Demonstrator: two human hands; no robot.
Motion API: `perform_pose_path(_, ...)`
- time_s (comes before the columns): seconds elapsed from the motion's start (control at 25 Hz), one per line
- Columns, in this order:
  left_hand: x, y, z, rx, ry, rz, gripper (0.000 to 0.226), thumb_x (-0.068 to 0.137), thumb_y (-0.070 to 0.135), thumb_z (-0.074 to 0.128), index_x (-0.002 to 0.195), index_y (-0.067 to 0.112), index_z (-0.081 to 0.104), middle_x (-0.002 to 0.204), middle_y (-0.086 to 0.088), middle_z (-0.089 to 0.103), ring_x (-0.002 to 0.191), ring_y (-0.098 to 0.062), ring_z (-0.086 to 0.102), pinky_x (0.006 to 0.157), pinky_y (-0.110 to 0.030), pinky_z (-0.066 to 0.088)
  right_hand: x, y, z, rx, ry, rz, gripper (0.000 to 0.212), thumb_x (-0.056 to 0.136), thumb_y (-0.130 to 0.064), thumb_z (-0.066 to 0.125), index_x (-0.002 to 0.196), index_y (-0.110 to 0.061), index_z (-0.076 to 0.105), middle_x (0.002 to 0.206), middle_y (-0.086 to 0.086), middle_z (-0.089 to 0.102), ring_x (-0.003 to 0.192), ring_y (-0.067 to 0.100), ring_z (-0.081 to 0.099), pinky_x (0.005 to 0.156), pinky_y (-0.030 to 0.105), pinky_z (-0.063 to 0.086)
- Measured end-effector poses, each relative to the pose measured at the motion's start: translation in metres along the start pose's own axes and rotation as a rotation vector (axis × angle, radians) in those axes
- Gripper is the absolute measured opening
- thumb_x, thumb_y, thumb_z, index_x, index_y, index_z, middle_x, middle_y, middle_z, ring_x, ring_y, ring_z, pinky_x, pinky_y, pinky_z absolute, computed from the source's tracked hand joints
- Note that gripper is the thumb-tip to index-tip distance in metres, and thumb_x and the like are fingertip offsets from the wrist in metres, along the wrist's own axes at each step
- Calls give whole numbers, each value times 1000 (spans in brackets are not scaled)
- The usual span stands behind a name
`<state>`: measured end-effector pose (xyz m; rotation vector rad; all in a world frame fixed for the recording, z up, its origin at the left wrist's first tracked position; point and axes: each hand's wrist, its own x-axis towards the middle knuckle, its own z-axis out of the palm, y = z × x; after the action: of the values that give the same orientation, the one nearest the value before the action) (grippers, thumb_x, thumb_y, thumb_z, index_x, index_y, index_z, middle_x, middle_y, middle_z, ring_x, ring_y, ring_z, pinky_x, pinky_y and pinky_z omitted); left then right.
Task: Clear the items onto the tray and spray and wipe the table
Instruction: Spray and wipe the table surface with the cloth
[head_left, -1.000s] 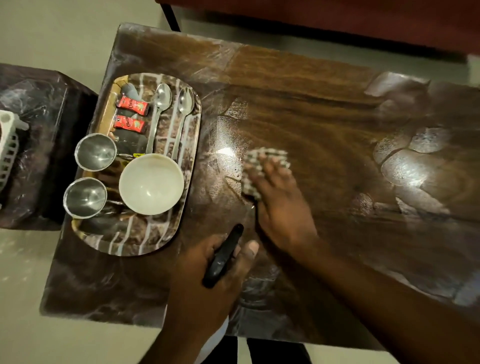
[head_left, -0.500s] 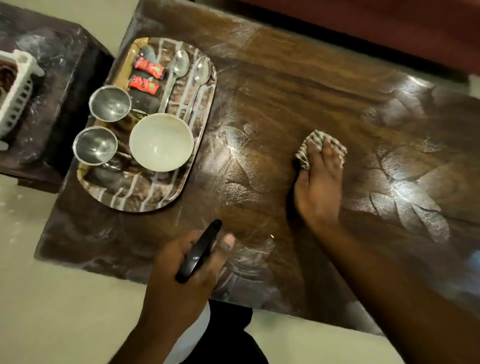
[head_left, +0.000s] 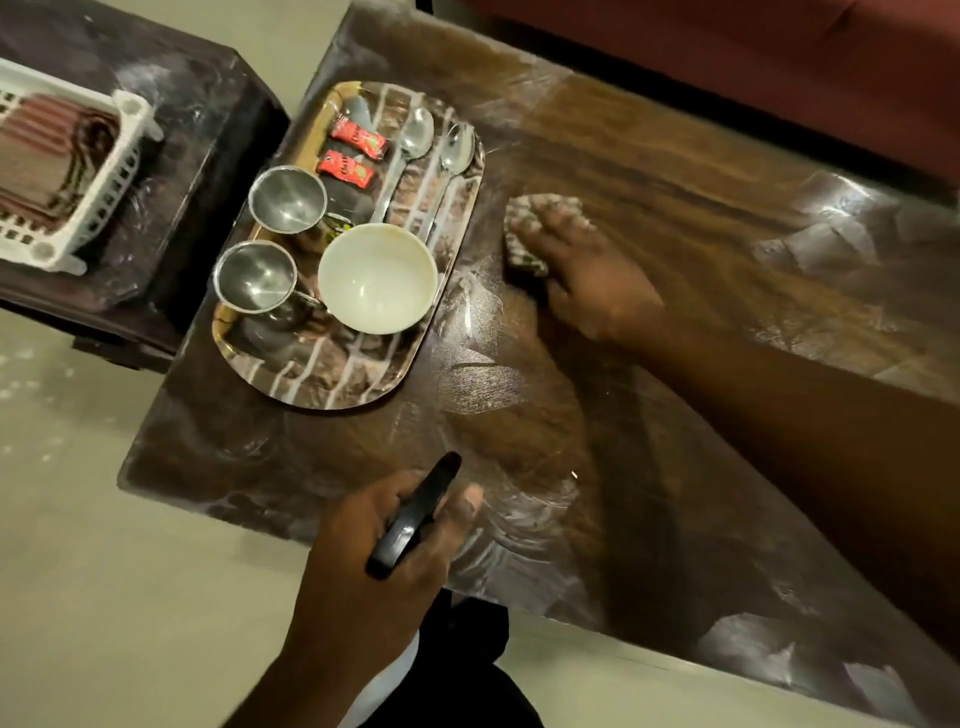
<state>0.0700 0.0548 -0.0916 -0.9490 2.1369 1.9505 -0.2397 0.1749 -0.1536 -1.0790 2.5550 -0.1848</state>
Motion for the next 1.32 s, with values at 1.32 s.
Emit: perform_pose_path(1.32, -46, -12, 19, 31, -131, -62, 15, 80, 43, 76, 68, 51, 77, 47, 9, 63, 45, 0, 62, 46, -14, 46, -366, 43, 82, 122, 34, 284, 72, 98, -15, 50, 166, -30, 31, 177, -1, 20, 164, 21, 19, 128, 52, 30)
